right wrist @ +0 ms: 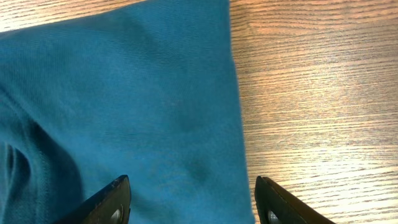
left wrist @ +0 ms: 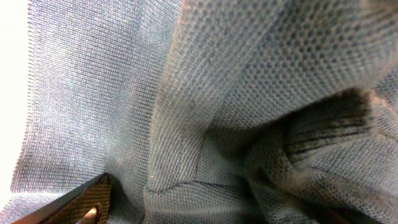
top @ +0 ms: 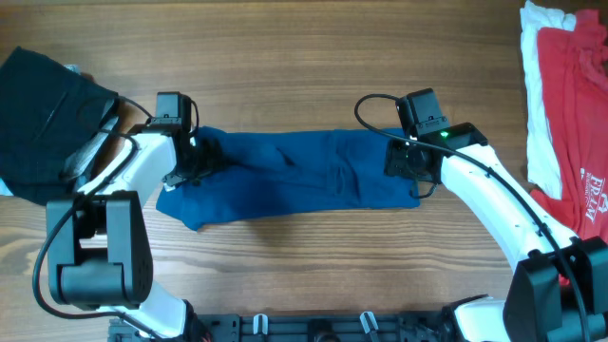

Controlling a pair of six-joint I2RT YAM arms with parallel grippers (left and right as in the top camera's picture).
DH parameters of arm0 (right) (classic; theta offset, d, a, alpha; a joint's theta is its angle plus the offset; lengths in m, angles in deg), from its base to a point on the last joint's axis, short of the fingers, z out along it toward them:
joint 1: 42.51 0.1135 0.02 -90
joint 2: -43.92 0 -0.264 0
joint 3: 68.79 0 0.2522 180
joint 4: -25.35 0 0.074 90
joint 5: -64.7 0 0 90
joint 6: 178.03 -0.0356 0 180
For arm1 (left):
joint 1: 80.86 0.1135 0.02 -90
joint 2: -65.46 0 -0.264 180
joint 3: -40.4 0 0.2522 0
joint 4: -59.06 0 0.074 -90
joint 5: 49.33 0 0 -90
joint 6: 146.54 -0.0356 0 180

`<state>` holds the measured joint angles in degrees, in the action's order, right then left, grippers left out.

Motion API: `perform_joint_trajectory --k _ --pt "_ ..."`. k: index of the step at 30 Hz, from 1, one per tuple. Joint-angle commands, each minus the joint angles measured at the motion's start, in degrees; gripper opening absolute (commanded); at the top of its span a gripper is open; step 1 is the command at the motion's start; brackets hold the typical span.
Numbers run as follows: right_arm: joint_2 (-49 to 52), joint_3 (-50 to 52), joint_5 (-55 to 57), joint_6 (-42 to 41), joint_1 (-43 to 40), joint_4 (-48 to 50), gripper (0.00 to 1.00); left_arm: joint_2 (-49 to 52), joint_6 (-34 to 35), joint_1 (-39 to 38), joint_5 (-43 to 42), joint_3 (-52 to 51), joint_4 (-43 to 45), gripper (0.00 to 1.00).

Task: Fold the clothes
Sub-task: 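Fold the strip's left end rightward over the center with the left gripper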

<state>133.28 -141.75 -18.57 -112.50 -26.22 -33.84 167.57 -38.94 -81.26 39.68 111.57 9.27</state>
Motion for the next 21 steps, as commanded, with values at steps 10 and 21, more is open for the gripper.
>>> perform_joint_trajectory --k 10,21 --pt "0.5 -0.7 1.5 -1.0 -0.2 -0.5 0.64 1.4 -0.7 3.6 1.3 0.1 -11.5 0.04" --pt "0.5 -0.7 3.8 -0.8 -6.5 -2.2 0.65 -6.1 -0.7 9.1 11.4 22.0 -26.2 0.04"
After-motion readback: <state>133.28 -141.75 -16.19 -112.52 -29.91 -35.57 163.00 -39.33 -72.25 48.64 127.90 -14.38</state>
